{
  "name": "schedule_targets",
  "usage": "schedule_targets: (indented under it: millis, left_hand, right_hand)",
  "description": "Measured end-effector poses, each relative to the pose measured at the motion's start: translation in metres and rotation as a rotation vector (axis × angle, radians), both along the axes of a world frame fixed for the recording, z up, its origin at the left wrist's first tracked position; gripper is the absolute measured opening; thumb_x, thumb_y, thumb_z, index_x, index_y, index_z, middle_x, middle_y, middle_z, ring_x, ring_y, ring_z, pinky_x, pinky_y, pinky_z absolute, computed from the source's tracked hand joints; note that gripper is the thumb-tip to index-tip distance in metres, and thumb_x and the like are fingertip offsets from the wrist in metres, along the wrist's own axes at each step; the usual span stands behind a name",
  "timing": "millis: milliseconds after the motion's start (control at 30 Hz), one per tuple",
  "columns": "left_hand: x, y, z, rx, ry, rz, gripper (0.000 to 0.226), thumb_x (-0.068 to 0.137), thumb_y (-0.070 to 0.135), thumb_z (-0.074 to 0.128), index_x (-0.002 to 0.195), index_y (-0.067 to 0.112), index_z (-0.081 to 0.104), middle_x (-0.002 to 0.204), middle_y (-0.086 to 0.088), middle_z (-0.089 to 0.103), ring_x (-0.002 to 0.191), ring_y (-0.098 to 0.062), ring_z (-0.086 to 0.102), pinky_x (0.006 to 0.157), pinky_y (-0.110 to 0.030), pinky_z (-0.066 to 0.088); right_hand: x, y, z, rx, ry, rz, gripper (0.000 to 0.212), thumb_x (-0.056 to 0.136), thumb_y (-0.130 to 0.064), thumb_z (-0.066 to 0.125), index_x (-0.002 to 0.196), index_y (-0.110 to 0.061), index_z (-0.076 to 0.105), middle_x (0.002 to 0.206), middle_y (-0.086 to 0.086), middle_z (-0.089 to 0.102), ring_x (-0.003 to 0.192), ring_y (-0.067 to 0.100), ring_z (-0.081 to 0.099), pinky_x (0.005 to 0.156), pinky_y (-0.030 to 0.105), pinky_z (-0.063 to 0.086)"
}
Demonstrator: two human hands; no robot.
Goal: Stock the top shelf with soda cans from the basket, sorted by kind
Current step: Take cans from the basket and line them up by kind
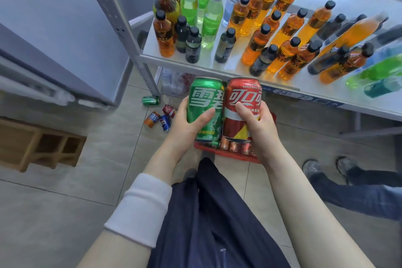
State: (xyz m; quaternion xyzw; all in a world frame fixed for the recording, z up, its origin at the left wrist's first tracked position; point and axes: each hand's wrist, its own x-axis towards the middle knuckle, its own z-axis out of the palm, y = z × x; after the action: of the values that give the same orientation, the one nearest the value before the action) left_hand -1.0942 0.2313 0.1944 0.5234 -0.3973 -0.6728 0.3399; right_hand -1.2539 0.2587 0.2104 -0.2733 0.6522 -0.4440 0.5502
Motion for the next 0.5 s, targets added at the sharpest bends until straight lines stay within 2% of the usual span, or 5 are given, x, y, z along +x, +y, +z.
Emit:
schedule_targets:
  millis: [167, 233, 367, 500]
  left_hand:
    - [-0.004, -0.032, 0.033, -0.091, -0.013, 0.021, 0.065, 0.061, 0.055, 0.068, 0.119, 0.03, 0.051, 0.115, 0.004, 0.064, 0.107, -0.015, 0.062, 0.095, -0.044, 0.049]
    - [-0.01, -0.049, 0.049, -0.132, -0.011, 0.028, 0.071, 0.061, 0.056, 0.068, 0.123, 0.027, 0.05, 0.118, 0.002, 0.064, 0.11, -0.018, 0.061, 0.097, -0.047, 0.047]
    - [-0.026, -0.083, 0.088, -0.26, -0.039, 0.03, 0.072, 0.064, 0.059, 0.065, 0.128, 0.027, 0.048, 0.122, 0.005, 0.061, 0.113, -0.014, 0.058, 0.099, -0.045, 0.046]
    - [-0.045, -0.11, 0.129, -0.364, -0.031, 0.013, 0.081, 0.064, 0.064, 0.067, 0.131, 0.024, 0.046, 0.124, 0.003, 0.061, 0.115, -0.016, 0.058, 0.098, -0.045, 0.046]
  right_hand:
    - [-0.009, -0.036, 0.034, -0.119, -0.001, 0.014, 0.071, 0.057, -0.052, 0.07, 0.117, -0.02, 0.052, 0.111, 0.005, 0.066, 0.101, 0.02, 0.065, 0.09, 0.04, 0.052]
    - [-0.016, -0.052, 0.051, -0.163, 0.0, 0.021, 0.071, 0.056, -0.053, 0.07, 0.116, -0.021, 0.052, 0.109, 0.004, 0.065, 0.099, 0.02, 0.066, 0.089, 0.04, 0.053]
    - [-0.034, -0.085, 0.089, -0.265, 0.033, 0.036, 0.062, 0.055, -0.054, 0.069, 0.109, -0.027, 0.054, 0.106, 0.002, 0.066, 0.097, 0.018, 0.066, 0.088, 0.041, 0.054]
    - [-0.053, -0.11, 0.13, -0.363, 0.06, 0.061, 0.061, 0.058, -0.055, 0.068, 0.11, -0.028, 0.055, 0.105, 0.0, 0.067, 0.098, 0.017, 0.066, 0.089, 0.041, 0.053]
